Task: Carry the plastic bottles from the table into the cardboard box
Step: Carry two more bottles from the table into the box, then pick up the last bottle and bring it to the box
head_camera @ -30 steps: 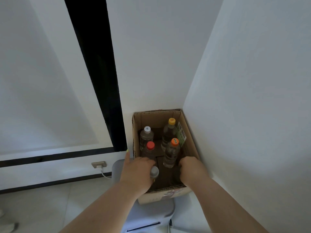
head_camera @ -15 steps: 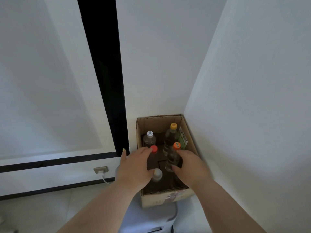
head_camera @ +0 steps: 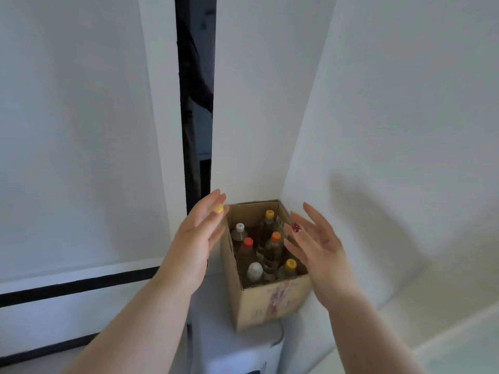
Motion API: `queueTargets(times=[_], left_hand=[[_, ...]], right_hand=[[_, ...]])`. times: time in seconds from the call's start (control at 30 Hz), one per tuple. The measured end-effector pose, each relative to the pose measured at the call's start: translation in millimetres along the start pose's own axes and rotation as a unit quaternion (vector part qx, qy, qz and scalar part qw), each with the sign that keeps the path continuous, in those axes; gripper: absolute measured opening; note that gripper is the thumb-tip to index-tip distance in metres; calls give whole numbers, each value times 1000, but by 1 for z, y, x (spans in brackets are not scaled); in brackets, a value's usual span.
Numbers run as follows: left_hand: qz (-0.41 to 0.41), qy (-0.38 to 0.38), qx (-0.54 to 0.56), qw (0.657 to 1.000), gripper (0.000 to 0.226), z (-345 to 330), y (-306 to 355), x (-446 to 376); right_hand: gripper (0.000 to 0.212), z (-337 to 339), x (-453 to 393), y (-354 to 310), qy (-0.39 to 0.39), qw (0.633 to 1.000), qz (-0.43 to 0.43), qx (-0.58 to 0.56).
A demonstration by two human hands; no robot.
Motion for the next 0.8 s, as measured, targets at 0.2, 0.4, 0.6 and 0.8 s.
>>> queueTargets(times=[0.2, 0.4, 0.6, 0.8], left_hand=[[-24, -8, 86, 996, 57, 22, 43, 89], [-29, 24, 147, 988, 73, 65, 69, 242], [-30, 53, 156, 986, 69, 109, 88, 381], [-48, 66, 168, 982, 69, 157, 129, 494]], right_hand=[[54, 4, 86, -42, -23, 994, -8, -109], [46, 20, 217, -68, -100, 977, -45, -185], [40, 37, 353, -85, -145, 973, -46, -175], [36, 36, 478, -110, -137, 975, -43, -172]])
Point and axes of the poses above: each hand's wrist, its own x-axis away from the middle knuckle, its own z-axis out of the back of the hand, y = z × x, the point moved 3 cm from there along -x, towards the middle knuckle, and after that the axes turned 14 degrees about y, right-handed, at the moved point
